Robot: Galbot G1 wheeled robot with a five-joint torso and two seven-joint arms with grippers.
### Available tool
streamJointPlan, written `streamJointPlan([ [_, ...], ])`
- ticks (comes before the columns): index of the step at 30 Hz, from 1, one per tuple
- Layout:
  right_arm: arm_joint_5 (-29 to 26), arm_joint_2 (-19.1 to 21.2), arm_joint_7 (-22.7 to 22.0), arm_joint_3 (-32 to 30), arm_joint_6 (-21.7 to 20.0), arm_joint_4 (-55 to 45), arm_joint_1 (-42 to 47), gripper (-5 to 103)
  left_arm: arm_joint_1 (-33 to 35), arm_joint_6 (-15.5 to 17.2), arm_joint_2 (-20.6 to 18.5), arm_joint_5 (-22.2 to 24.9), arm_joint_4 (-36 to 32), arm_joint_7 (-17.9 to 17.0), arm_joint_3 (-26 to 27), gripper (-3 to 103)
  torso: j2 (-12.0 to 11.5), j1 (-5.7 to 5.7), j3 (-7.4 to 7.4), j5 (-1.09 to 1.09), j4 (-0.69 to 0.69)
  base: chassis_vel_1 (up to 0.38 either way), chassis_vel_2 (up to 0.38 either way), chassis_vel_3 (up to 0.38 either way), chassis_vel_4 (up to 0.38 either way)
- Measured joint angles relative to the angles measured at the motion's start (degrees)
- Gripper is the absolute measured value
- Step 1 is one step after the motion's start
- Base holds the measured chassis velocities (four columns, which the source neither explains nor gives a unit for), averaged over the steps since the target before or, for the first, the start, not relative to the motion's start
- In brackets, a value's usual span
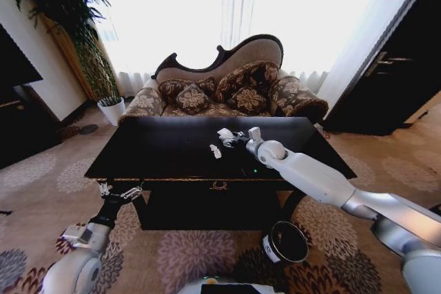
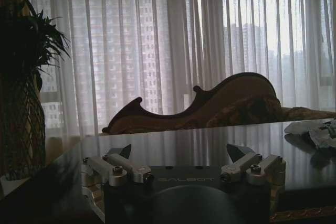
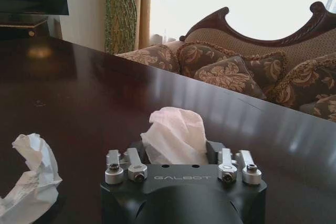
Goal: Move to the front of the table and place the trash on the table into the trash bin.
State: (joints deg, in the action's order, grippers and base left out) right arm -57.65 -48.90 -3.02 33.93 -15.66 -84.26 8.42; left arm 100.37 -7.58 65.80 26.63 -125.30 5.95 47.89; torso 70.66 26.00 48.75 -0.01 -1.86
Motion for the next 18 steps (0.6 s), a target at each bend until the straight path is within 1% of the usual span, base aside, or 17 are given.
streamJointPlan([
  [1,0.0,0.1,0.0,-0.3,0.1,-0.3,0.3,54,0.0,0.0,0.0,0.0,0.0,0.0,0.0,100,0.0,0.00,0.00,0.00,0.00,0.000,0.000,0.000,0.000],
  [3,0.0,0.2,0.0,-0.4,0.2,-0.5,0.5,54,0.0,0.0,0.0,0.0,0.0,0.0,0.0,100,0.0,0.00,0.00,0.00,0.00,0.000,0.000,0.000,0.000],
  [6,0.0,0.7,0.0,-1.0,0.3,-1.0,1.0,38,0.0,0.0,0.0,0.0,0.0,0.0,0.0,100,0.0,0.00,0.00,0.00,0.00,0.000,0.000,0.000,0.000],
  [7,0.0,0.7,0.0,-1.0,0.3,-1.0,1.0,38,0.0,0.0,0.0,0.0,0.0,0.0,0.0,100,0.0,0.00,0.00,0.00,0.00,0.000,0.000,0.000,0.000],
  [10,0.0,1.1,0.1,-1.7,0.4,-1.3,1.5,22,0.0,0.0,0.0,0.0,0.0,0.0,0.0,100,0.0,0.00,0.00,0.00,-0.01,0.000,0.000,0.000,0.000],
  [11,0.0,1.1,0.1,-1.7,0.4,-1.3,1.5,22,0.0,0.0,0.0,0.0,0.0,0.0,0.0,100,0.0,0.00,0.00,0.00,-0.01,0.000,0.000,0.000,0.000],
  [12,0.0,1.1,0.1,-1.9,0.5,-1.5,1.7,17,0.0,0.0,0.0,0.0,0.0,0.0,0.0,100,0.0,0.00,0.00,0.00,0.00,0.000,0.000,0.000,0.000],
  [13,0.0,1.1,0.1,-2.1,0.5,-1.5,1.8,17,0.0,0.0,0.0,0.0,0.0,0.0,0.0,100,0.0,0.00,0.00,0.00,0.00,0.000,0.000,0.000,0.000],
  [15,0.0,1.2,0.2,-2.6,0.6,-1.8,2.3,6,0.0,0.0,0.0,0.0,0.0,0.0,0.0,100,0.0,0.00,0.00,0.00,0.00,0.000,0.000,0.000,0.000],
  [16,0.0,1.2,0.2,-2.6,0.6,-1.8,2.3,6,0.0,0.0,0.0,0.0,0.0,0.0,0.0,100,0.0,0.00,0.00,0.00,0.00,0.000,0.000,0.000,0.000],
  [18,0.0,1.3,0.2,-3.0,0.6,-2.0,2.5,1,0.0,0.0,0.0,0.0,0.0,0.0,0.0,100,0.0,0.00,0.00,0.00,0.00,0.000,0.000,0.000,0.000],
])
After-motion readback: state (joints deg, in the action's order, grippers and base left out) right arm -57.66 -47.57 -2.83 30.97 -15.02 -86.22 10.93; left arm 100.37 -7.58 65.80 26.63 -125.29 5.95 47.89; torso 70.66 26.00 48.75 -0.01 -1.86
